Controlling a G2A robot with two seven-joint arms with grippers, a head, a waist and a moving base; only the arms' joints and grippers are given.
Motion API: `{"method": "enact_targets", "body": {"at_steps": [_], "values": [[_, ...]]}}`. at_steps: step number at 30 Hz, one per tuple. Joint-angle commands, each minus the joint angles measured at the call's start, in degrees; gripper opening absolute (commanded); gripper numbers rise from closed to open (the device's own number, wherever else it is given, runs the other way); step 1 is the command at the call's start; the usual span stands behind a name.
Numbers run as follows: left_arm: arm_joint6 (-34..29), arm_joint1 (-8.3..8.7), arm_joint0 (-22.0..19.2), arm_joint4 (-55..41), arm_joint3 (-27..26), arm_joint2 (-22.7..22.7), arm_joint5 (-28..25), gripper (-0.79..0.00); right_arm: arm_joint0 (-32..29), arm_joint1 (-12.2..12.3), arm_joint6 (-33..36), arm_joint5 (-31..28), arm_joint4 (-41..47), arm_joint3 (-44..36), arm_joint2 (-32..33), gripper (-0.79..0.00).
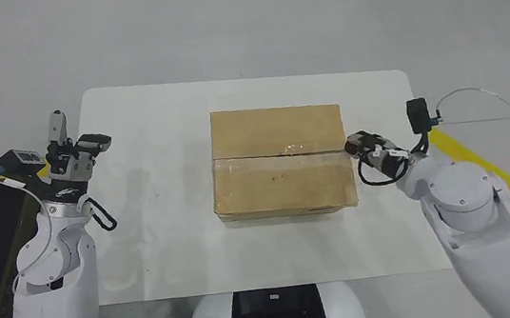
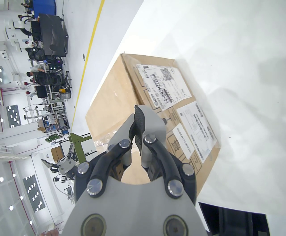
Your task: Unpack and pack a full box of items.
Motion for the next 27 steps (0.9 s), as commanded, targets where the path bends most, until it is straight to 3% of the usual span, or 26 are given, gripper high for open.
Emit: {"method": "enact_targets", "body": {"at_steps": [1, 11, 27], "values": [[0.0, 0.00, 0.0, 0.0, 0.0, 0.0, 0.0, 0.000, 0.3, -0.1, 0.5, -0.8, 0.7, 0.9, -0.8, -0.785], [0.0, 0.00, 0.0, 0.0, 0.0, 0.0, 0.0, 0.000, 3.1, -0.6, 0.2, -1.8, 1.4, 6.9, -3.7, -0.785], [0.0, 0.00, 0.0, 0.0, 0.0, 0.0, 0.0, 0.000, 2.8, -0.3, 0.9, -1.6, 1.4, 5.6, -2.3, -0.785]]}}
